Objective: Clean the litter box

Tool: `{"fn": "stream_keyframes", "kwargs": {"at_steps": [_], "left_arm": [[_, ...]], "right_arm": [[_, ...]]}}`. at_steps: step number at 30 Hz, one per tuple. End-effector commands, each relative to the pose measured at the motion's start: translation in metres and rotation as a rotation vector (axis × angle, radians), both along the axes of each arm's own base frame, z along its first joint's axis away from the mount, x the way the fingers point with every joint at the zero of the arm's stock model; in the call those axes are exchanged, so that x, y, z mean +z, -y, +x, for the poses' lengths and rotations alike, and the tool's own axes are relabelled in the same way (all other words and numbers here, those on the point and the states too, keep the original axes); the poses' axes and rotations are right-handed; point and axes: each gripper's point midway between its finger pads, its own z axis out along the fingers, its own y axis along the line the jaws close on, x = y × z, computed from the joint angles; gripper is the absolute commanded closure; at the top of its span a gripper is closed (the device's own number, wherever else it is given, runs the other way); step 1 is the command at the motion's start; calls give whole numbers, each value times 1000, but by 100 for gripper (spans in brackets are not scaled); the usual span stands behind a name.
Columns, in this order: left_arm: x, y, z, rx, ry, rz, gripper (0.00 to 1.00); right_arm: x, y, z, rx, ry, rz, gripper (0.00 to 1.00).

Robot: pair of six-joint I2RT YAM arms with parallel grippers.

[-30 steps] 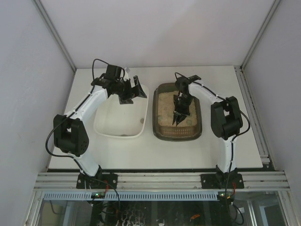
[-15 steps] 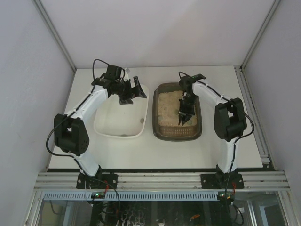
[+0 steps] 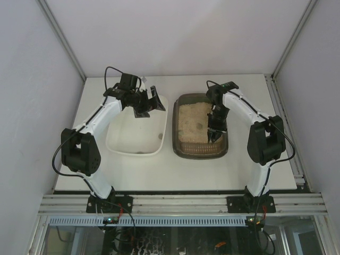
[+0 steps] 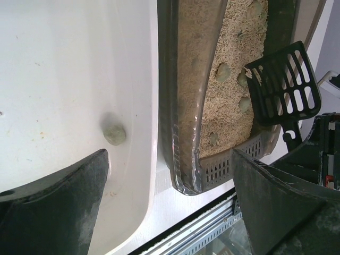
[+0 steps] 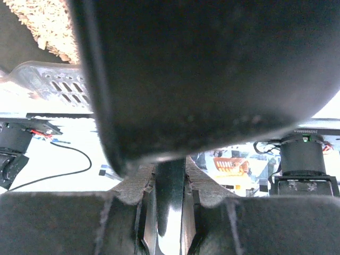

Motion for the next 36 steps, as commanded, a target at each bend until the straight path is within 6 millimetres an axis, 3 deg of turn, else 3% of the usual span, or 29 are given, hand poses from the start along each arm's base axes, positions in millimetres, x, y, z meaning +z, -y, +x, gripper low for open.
{"fn": "stream_keyframes", "kwargs": {"at_steps": [1,17,26,36], "left_arm": [[-6,-3,-1,0,4,9,1],[-7,-3,-1,2,4,10,1],[-7,-4,-1,1,5,13,1],[-5,-4,0,-4,16,15,1]], "right_arm": [[10,-9,-4,-27,-9,63,100],[-1,-35,-6,-25,-90,164,100],[-7,-42,11,-34,-61,185,100],[-15,-53,30,-110,-11,321,100]]}}
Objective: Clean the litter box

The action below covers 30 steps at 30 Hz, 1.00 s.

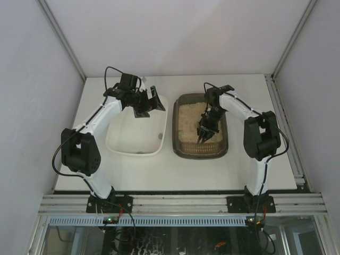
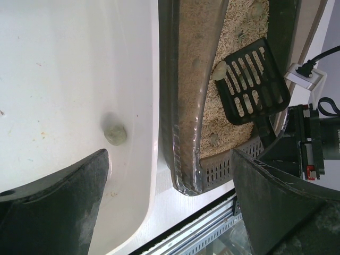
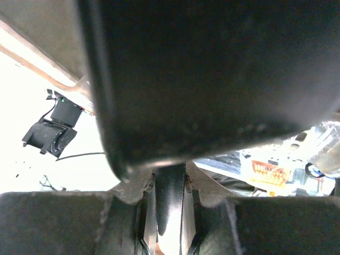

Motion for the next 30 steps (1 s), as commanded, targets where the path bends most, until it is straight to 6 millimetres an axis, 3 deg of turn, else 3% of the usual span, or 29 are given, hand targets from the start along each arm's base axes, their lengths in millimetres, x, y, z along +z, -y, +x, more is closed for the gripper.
{"fn": "stream_keyframes", "kwargs": {"at_steps": [1,5,12,18,23,30], "left_arm": [[-5,-3,-1,-7,13,10,1],[-9,-2,0,-9,6,9,1],[-14,-3,-1,-11,-14,13,2],[-11,-11,0,-20,15,69,2],[6,-29,8,15,96,118,2],[18,-43,0,-24,144,178,3]], "right_arm": [[-1,-9,21,-72,72,111,100],[-8,-11,36,-137,119,195,100],[-14,-19,45,-151,188,275,100],[6,-15,31,-156,232,298,100],[23,-14,13,-166,263,338,100],[14,-16,-3,-186,356,430,100]]}}
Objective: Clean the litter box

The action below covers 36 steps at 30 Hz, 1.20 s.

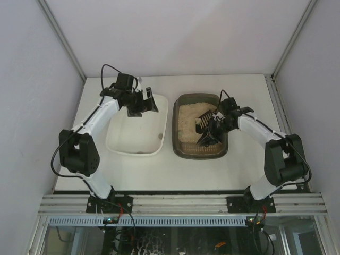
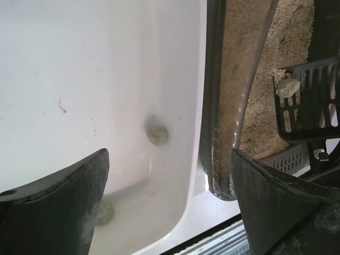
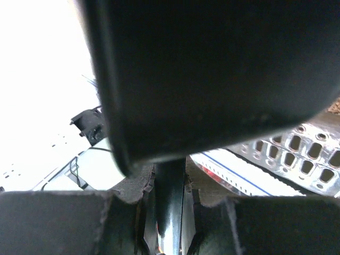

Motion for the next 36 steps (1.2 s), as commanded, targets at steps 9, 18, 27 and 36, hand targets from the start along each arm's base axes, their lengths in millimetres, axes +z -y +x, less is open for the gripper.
{"fn": "stream_keyframes", "kwargs": {"at_steps": [9,18,27,36], "left_arm": [[16,-50,-31,-139,192,252,3],[-24,-79,-69,-294,137,344,3],[-42,-95,-101,-356,-17,147,10],[-37,-119,-99,-239,82,268,3]], "right_arm": [[12,-9,13,-52,474,203,100],[45,-34,15,14,719,518,100],[42,-50,-10,46,747,622,100],[48,-28,-19,-33,737,725,100]]}}
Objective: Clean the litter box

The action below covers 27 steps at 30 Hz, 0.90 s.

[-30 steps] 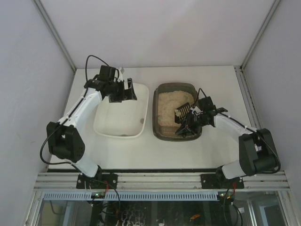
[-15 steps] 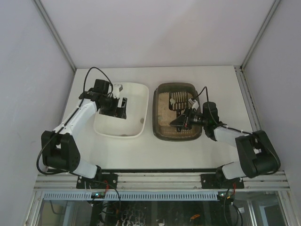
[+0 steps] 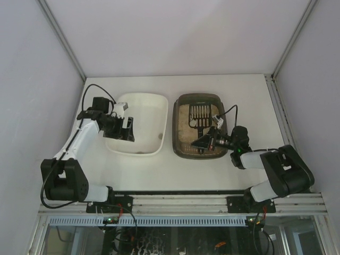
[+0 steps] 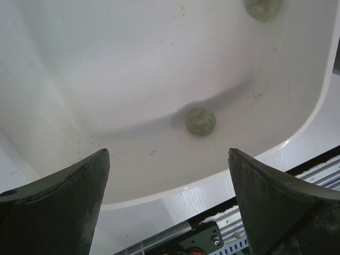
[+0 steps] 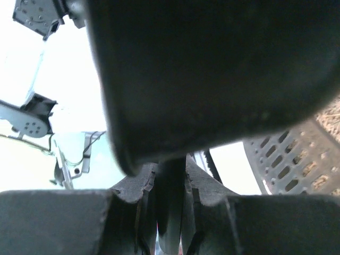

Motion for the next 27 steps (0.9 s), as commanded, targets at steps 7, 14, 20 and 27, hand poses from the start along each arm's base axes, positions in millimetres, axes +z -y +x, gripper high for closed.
{"fn": "stream_keyframes", "kwargs": {"at_steps": [7,14,20,27], "left_arm": [[9,-7,9,34,85,34,3],[5,-8,8,41,80,43,3],[4,-13,10,54,72,70,4],[14,-26,18,80,116,135,3]], "right_arm": [[17,3,-10,52,46,101,100],[22,10,-4,43,33,129,100],[16,17,-4,30,33,73,100],[2,19,-4,34,5,-1,100]]}}
